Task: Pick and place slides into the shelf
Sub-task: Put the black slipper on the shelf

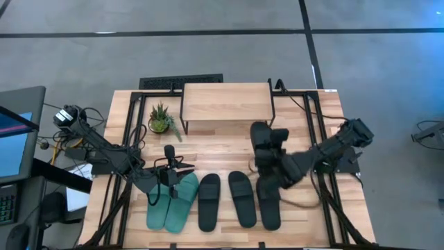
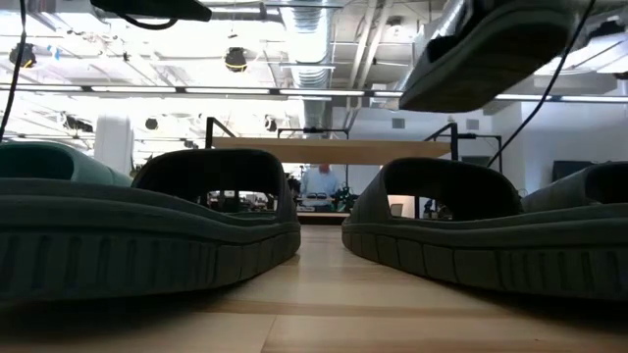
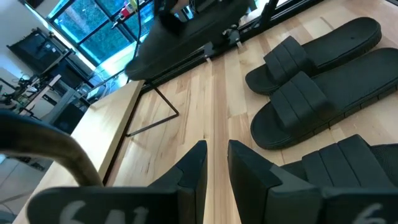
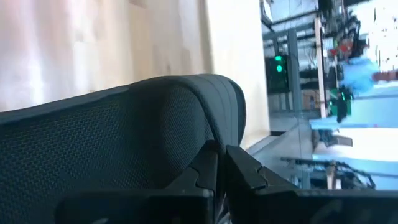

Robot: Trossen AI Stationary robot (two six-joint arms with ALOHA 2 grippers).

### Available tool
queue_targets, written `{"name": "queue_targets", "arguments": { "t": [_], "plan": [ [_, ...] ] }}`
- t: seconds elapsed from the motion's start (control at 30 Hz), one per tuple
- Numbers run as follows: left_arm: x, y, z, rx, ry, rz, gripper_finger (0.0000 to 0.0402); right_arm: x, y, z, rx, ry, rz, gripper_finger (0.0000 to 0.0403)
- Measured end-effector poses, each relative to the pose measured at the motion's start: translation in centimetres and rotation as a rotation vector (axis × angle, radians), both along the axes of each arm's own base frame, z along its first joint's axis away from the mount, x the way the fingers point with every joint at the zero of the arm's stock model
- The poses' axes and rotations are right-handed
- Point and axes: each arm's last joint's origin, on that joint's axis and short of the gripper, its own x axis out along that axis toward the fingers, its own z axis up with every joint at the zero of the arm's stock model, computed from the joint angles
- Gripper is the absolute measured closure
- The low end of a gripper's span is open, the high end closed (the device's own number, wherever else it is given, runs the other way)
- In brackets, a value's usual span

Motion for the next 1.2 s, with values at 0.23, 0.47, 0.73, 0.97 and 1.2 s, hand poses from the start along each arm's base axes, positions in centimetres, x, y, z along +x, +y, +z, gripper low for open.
{"name": "queue_targets", "arguments": {
  "t": [0.23,0.47,0.73,0.97,1.2],
  "plan": [
    [0.0,0.0,0.0,0.006,0.002,-0.001,0.0346,1.8,-4.0,1.7,-0.037,0.033,-0.064,0.0397],
    [0.0,0.0,0.0,0.009,0.004,-0.002,0.0346,3.9,-7.6,2.5,-0.047,0.042,-0.066,0.0397],
    [0.0,0.0,-0.1,0.010,0.007,-0.002,0.0346,5.0,-12.7,3.2,0.051,0.074,-0.056,0.0397],
    [-0.1,0.0,-0.1,0.016,0.008,0.008,0.0346,4.3,-16.5,5.1,0.092,-0.021,-0.070,0.0399],
    [-0.1,0.1,-0.2,0.028,0.015,0.029,0.0346,4.5,-19.0,5.2,0.099,-0.022,-0.053,0.0400]
  ]
}}
